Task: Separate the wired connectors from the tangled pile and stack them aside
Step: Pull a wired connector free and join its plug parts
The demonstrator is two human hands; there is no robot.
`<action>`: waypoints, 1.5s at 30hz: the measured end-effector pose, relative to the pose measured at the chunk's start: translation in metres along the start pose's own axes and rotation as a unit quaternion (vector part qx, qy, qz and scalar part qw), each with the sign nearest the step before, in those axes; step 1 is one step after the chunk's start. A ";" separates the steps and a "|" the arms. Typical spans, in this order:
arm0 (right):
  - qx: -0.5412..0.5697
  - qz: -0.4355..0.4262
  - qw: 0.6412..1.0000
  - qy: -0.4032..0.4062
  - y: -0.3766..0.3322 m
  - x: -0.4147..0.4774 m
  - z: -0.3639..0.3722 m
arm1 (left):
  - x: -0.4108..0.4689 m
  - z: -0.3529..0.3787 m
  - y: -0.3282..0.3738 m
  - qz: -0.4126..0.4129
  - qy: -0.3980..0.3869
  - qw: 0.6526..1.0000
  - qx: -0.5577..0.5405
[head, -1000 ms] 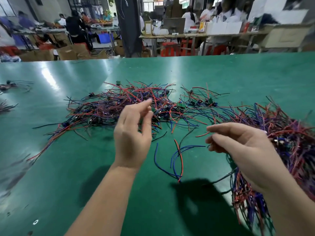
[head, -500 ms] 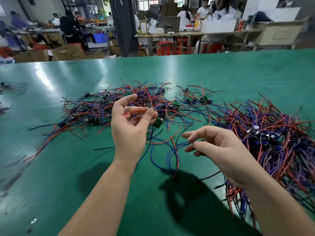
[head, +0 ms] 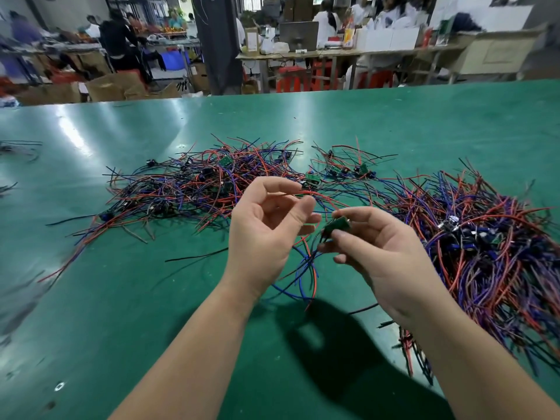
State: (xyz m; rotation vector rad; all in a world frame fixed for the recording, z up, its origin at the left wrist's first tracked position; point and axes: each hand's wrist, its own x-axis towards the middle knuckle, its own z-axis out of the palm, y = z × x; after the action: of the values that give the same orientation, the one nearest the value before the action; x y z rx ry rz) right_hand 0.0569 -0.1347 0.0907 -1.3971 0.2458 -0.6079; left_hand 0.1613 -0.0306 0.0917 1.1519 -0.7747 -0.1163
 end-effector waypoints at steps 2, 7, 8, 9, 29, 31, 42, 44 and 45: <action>0.082 0.024 0.996 0.029 -0.004 0.002 -0.003 | 0.003 -0.004 -0.003 0.007 0.037 0.999 0.012; 0.185 0.049 0.979 0.067 -0.015 0.005 -0.011 | 0.011 -0.019 -0.004 -0.017 0.101 0.995 0.022; 0.188 0.052 0.978 0.070 -0.016 0.005 -0.012 | 0.012 -0.021 -0.004 -0.021 0.100 0.994 0.025; 0.186 0.053 0.979 0.070 -0.015 0.005 -0.013 | 0.013 -0.022 -0.003 -0.025 0.097 0.994 0.033; -0.022 -0.103 0.987 0.121 -0.038 0.039 -0.021 | 0.023 -0.092 -0.039 -0.153 0.088 0.758 0.628; -0.072 -0.114 0.978 0.160 -0.053 0.073 -0.030 | 0.023 -0.101 -0.045 -0.193 0.081 0.729 0.651; -0.247 0.072 0.966 0.020 -0.048 0.088 -0.017 | 0.026 -0.106 -0.054 -0.210 0.106 0.735 0.636; -0.235 0.057 0.970 0.003 -0.041 0.066 -0.010 | 0.026 -0.103 -0.053 -0.161 0.127 0.743 0.637; -0.231 0.048 0.972 -0.002 -0.037 0.057 -0.009 | 0.027 -0.101 -0.051 -0.123 0.141 0.750 0.635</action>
State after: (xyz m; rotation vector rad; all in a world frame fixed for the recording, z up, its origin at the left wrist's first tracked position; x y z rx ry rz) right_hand 0.0900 -0.1745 0.1357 -1.8217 0.4698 -0.4842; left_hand 0.2575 0.0127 0.0430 2.5069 -0.3435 0.4457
